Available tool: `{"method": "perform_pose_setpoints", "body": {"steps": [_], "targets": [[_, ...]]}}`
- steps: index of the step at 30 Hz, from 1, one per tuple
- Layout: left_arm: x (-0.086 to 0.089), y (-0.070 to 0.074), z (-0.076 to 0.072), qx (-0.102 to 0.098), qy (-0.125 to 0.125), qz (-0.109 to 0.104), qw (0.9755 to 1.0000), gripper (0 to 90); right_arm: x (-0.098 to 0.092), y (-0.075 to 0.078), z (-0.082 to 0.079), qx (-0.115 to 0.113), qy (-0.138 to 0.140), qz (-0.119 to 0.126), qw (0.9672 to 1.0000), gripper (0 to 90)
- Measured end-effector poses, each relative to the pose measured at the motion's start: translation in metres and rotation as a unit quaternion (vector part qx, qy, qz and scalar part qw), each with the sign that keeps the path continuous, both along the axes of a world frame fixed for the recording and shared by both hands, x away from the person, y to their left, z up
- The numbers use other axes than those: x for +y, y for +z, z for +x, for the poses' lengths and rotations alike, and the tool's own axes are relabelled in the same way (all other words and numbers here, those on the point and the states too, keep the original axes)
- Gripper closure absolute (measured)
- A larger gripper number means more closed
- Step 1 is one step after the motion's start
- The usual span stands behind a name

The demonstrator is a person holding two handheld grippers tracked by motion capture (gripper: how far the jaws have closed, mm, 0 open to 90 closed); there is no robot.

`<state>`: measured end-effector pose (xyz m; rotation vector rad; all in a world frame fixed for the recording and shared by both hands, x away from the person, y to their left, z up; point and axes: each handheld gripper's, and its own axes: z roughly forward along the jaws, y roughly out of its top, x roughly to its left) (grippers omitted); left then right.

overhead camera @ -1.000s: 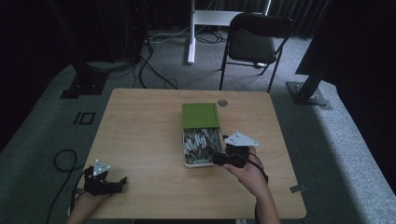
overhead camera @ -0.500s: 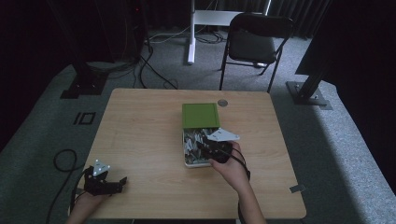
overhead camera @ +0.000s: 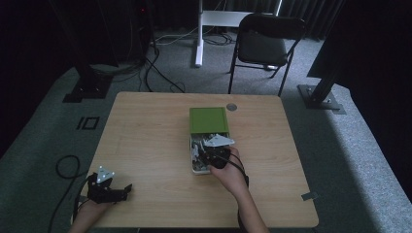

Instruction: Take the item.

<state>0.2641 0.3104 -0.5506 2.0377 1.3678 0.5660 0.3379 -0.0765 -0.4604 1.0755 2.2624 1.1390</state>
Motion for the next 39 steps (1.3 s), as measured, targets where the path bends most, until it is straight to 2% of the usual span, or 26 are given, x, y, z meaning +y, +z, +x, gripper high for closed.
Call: {"method": "perform_pose_setpoints", "body": {"steps": [4,8,10,17,25,31,32,33,37,39], "targets": [[0.000,0.000,0.000,0.000,0.000,0.000,1.0000,1.3,0.005,-0.001,0.003,0.004,-0.010,-0.013,0.9999,77.1],[0.000,0.000,0.000,0.001,-0.001,0.001,1.0000,1.3,0.008,-0.008,0.005,0.003,-0.023,-0.045,0.9987,81.0],[0.000,0.000,0.000,0.000,-0.001,0.002,1.0000,1.3,0.009,-0.010,0.005,0.000,-0.025,-0.053,0.9983,82.5],[0.000,0.000,0.000,0.001,-0.001,0.001,1.0000,1.3,0.007,-0.008,0.004,0.009,-0.030,-0.046,0.9985,85.0],[0.000,0.000,0.000,0.001,0.000,0.000,1.0000,1.3,0.000,0.008,-0.003,0.000,-0.025,-0.028,0.9993,85.3],[0.000,0.000,0.000,0.001,-0.001,0.001,1.0000,1.3,-0.010,0.026,-0.007,-0.009,-0.031,0.011,0.9994,85.4],[0.000,0.000,0.000,0.001,-0.001,0.001,1.0000,1.3,-0.010,0.026,-0.007,-0.009,-0.031,0.011,0.9994,85.4],[0.000,0.000,0.000,0.001,-0.001,0.001,1.0000,1.3,-0.018,0.037,-0.008,-0.016,-0.036,0.036,0.9986,85.4],[0.000,0.000,0.000,0.002,-0.001,0.001,1.0000,1.3,-0.026,0.046,-0.009,-0.026,-0.045,0.045,0.9977,85.5],[0.000,0.000,0.000,0.002,-0.001,0.001,1.0000,1.3,-0.036,0.054,-0.010,-0.038,-0.059,0.057,0.9959,85.4]]}}
